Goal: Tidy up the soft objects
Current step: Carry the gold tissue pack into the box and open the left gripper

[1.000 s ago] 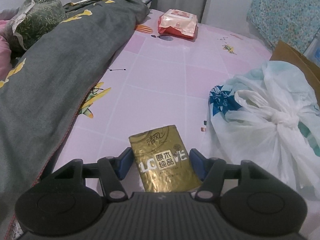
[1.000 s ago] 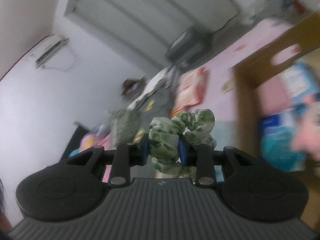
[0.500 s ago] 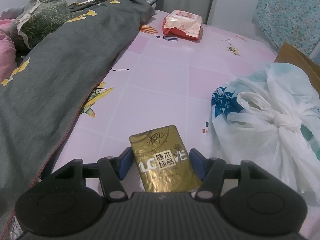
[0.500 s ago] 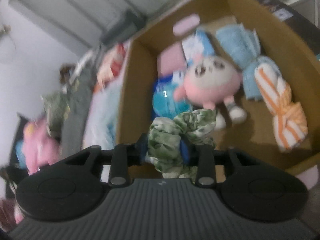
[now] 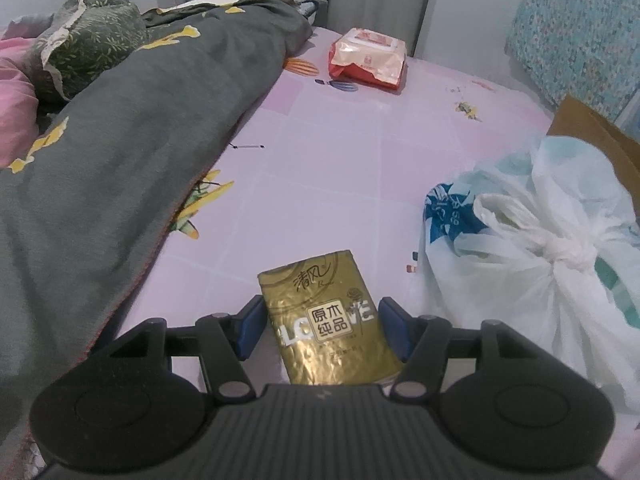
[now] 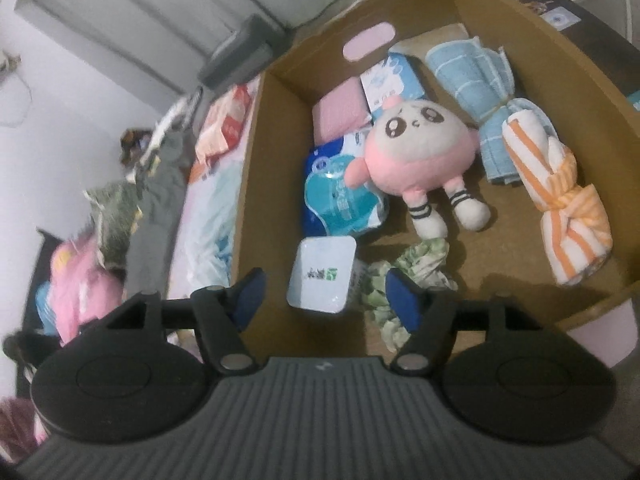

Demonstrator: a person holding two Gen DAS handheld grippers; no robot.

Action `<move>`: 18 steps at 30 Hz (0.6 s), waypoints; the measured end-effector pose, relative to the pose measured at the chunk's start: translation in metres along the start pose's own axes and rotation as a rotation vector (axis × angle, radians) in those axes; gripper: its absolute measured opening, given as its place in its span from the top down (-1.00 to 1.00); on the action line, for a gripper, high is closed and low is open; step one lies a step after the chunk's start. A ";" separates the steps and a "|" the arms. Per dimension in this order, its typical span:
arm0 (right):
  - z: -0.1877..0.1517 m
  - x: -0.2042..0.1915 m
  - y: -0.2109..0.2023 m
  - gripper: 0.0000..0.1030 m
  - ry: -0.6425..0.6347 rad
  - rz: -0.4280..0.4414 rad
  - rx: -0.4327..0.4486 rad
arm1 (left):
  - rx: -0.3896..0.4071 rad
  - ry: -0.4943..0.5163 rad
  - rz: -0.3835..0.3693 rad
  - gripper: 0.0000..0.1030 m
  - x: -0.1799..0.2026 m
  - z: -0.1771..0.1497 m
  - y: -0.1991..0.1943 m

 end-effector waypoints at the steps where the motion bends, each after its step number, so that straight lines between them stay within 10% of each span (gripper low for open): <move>1: 0.000 0.001 -0.003 -0.29 0.010 0.007 0.011 | 0.005 -0.006 -0.004 -0.21 -0.002 0.002 -0.003; 10: 0.000 0.011 -0.035 -0.30 0.094 0.074 0.152 | 0.121 0.040 -0.097 -0.21 0.024 0.035 -0.063; 18: -0.009 0.039 -0.085 -0.30 0.193 0.127 0.302 | 0.168 0.217 -0.471 -0.22 0.148 0.069 -0.121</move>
Point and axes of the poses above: each gripper's, at about its wrist camera, not at the fingertips, and y roughly the way its jaws point, x to its right, z to its top, the point moved 4 cm from there along y, roughly the way its jaws point, and after that the axes turned 9 degrees about x, right-handed, at the moved point
